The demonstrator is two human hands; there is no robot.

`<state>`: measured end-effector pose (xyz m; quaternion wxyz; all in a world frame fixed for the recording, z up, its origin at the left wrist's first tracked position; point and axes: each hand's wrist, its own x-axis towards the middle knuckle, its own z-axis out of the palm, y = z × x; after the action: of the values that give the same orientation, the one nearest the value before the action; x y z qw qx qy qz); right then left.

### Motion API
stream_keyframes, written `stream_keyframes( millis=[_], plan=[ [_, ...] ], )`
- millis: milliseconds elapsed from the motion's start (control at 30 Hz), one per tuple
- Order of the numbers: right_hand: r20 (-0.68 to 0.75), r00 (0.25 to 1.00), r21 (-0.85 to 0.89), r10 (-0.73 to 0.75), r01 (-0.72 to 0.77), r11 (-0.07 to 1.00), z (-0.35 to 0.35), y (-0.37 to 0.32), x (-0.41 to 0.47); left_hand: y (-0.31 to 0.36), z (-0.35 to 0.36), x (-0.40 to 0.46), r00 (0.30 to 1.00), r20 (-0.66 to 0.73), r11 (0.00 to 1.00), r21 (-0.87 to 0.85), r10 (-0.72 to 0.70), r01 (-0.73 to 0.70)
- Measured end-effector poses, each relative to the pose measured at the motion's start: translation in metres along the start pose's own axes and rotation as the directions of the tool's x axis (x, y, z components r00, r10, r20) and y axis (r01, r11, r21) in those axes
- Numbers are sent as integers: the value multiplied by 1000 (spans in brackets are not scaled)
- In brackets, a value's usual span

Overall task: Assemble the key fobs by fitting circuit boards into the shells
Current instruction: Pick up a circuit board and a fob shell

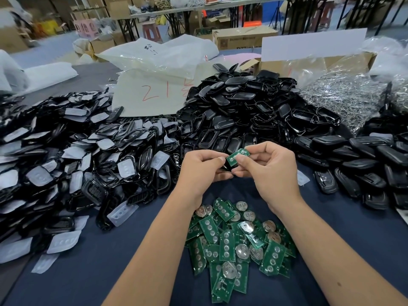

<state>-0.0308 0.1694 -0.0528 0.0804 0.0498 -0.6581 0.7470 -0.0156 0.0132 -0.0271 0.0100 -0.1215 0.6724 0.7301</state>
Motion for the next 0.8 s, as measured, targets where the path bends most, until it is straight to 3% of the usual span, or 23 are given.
stream_keyframes(
  millis=[800],
  plan=[
    [-3,1000,-202,-18,17,979,-3,1,0,-6,0,1,996,-54,996,51,72,-69]
  ],
)
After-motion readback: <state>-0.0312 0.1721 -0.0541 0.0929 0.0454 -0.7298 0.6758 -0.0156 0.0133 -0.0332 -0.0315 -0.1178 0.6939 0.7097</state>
